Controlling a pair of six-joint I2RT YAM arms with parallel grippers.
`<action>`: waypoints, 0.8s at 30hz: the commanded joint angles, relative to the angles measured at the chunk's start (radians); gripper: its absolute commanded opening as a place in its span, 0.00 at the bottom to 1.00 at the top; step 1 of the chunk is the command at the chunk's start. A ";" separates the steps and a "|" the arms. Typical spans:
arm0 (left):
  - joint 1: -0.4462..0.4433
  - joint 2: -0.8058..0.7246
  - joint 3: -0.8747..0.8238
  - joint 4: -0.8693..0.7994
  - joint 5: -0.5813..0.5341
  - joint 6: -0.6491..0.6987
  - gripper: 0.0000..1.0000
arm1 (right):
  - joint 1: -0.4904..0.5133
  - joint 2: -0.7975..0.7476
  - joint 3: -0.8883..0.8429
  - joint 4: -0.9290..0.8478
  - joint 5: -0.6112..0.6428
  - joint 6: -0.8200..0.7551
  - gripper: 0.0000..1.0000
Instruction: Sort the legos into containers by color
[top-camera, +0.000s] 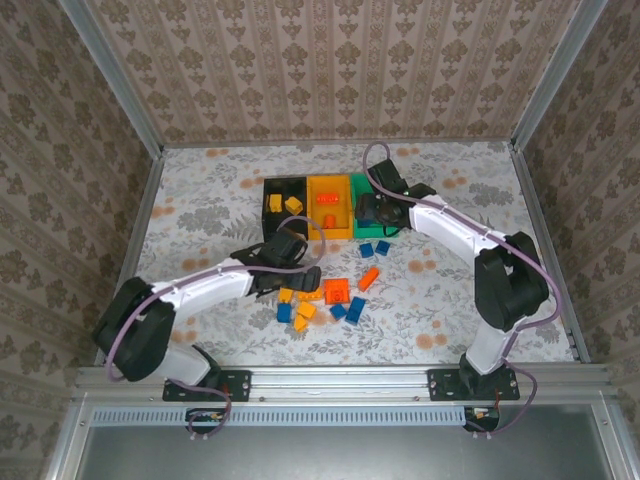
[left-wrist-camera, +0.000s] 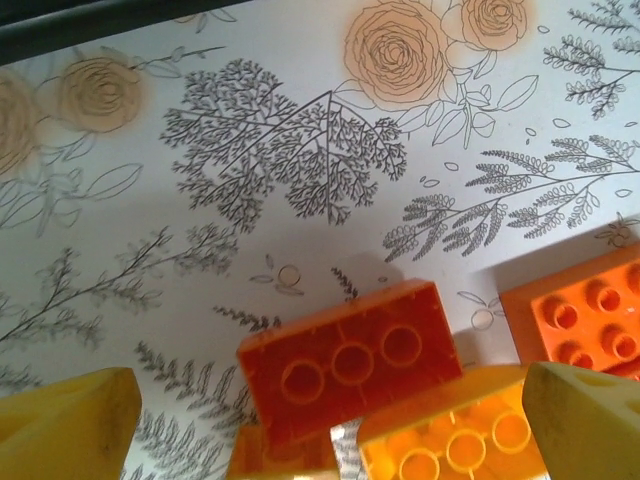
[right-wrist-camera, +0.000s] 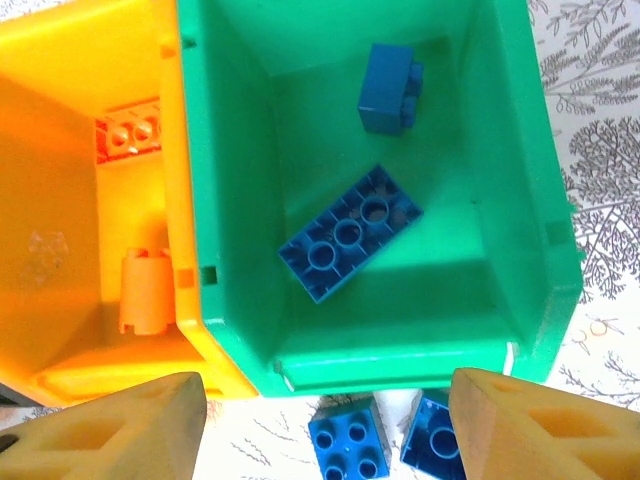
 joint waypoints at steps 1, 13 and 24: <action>-0.004 0.062 0.051 -0.021 -0.036 0.039 0.96 | 0.000 -0.044 -0.032 0.027 -0.012 0.013 0.67; -0.014 0.172 0.075 -0.061 -0.031 0.039 0.89 | -0.008 -0.084 -0.056 0.051 -0.008 0.012 0.68; -0.014 0.179 0.043 -0.025 -0.001 0.026 0.62 | -0.018 -0.087 -0.051 0.050 -0.003 0.023 0.68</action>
